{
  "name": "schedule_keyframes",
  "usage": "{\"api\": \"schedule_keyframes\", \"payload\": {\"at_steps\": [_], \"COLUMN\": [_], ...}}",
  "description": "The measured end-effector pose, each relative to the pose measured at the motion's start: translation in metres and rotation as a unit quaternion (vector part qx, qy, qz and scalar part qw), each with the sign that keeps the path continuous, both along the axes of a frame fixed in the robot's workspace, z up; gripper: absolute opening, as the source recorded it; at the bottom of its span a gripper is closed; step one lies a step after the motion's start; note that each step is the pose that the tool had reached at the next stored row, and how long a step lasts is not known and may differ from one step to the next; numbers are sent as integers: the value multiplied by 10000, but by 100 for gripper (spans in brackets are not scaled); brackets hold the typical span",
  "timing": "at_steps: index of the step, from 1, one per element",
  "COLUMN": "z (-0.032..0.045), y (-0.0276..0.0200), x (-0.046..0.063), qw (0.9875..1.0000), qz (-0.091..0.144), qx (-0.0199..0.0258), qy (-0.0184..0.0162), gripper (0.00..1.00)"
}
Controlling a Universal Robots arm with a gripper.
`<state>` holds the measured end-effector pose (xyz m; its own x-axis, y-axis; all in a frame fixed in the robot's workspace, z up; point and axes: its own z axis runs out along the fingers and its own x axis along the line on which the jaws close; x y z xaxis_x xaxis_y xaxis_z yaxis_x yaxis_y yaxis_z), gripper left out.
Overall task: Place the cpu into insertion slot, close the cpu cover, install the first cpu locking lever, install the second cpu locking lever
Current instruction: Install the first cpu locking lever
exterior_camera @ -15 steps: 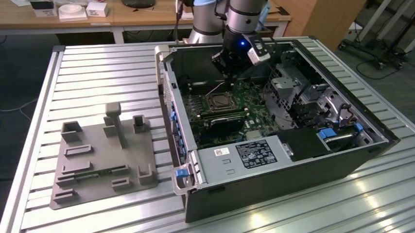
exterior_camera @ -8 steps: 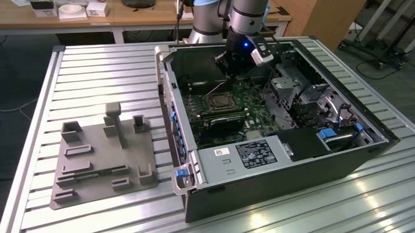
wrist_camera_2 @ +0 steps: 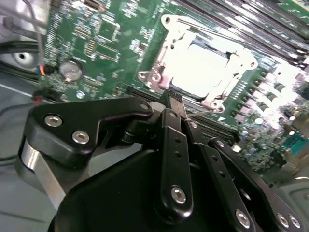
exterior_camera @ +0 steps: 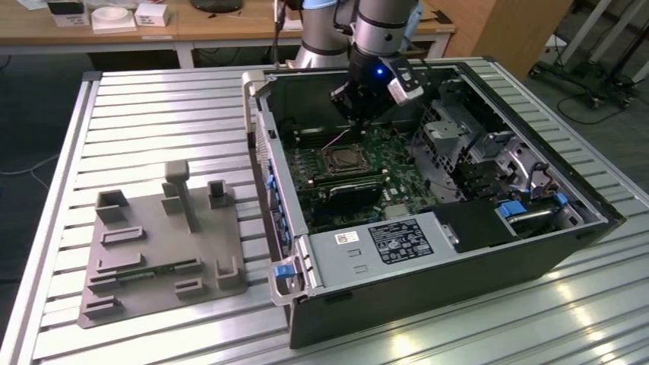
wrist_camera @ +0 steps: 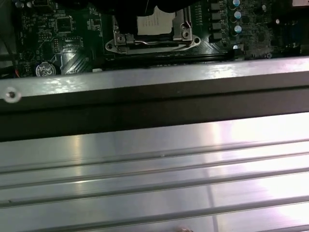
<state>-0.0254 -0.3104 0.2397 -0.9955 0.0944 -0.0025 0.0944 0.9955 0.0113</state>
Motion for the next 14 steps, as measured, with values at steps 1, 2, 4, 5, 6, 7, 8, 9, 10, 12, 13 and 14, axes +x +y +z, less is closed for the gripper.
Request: {"api": "schedule_keyframes", "payload": {"at_steps": [1,2,4,5,6,7,8,9,10,12,13,14], "z": [-1,-2,-3,-4,-5,-7,-9,-11,-13,-19,-21,-24], "y": [0,-1,-1,-1,-1,-1,-1,-1,-1,-1,-1,-1], "x": [-26,-51,-105,-130,-152,-175,-196,-217,-238,-281,-303,-324], "qw": [10000,10000,10000,10000,10000,9999,9999,9999,9999,9998,9997,9997], "qz": [13,26,53,67,84,106,126,146,168,208,228,247], "qx": [0,0,0,0,0,0,0,0,0,0,0,0], "qy": [0,0,0,0,0,0,0,0,0,0,0,0], "gripper": [10,10,10,10,10,10,10,10,10,10,10,10]}}
